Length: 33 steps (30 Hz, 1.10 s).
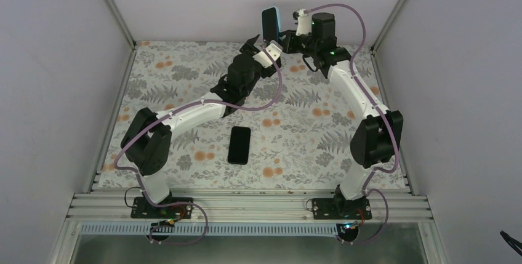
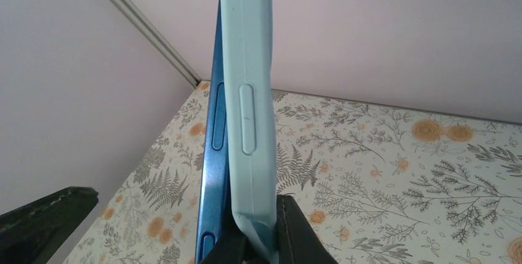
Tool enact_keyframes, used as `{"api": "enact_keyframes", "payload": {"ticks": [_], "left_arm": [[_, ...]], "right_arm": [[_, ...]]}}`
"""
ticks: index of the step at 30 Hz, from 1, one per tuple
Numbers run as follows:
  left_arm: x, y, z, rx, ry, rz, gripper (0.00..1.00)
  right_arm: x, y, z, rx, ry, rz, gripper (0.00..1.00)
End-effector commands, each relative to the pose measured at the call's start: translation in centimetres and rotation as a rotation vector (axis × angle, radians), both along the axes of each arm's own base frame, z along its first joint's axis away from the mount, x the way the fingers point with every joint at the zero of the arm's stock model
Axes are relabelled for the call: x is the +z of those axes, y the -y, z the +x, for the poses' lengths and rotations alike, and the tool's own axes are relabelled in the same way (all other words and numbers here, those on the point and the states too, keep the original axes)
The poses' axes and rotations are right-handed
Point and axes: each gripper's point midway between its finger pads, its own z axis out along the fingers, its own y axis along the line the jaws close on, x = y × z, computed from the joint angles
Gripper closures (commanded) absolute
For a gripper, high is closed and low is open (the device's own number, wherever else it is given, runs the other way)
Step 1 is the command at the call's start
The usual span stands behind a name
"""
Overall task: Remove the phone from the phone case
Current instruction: Remove the phone case from the phone.
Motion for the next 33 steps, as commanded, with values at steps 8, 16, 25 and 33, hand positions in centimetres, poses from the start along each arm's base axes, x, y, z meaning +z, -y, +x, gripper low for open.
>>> {"api": "enact_keyframes", "payload": {"ticks": [8, 16, 25, 33], "left_arm": [[1.0, 1.3, -0.5, -0.061, -0.003, -0.028, 0.13], [1.2, 0.8, 0.2, -0.014, 0.012, -0.029, 0.13], [-0.2, -1.2, 2.0, 0.101, 0.011, -0.008, 0.14], [-1.0, -1.4, 3.7, 0.164, -0.018, 0.001, 0.19]], "right_arm": [[5.5, -0.8, -1.4, 0.050, 0.148, 0.057, 0.97], [5.3, -1.1, -1.3, 0.062, 0.141, 0.065, 0.97], [6.0, -1.2, -1.9, 0.066, 0.154, 0.069, 0.97], [6.5, -1.7, -2.6, 0.092, 0.164, 0.081, 0.97]]}}
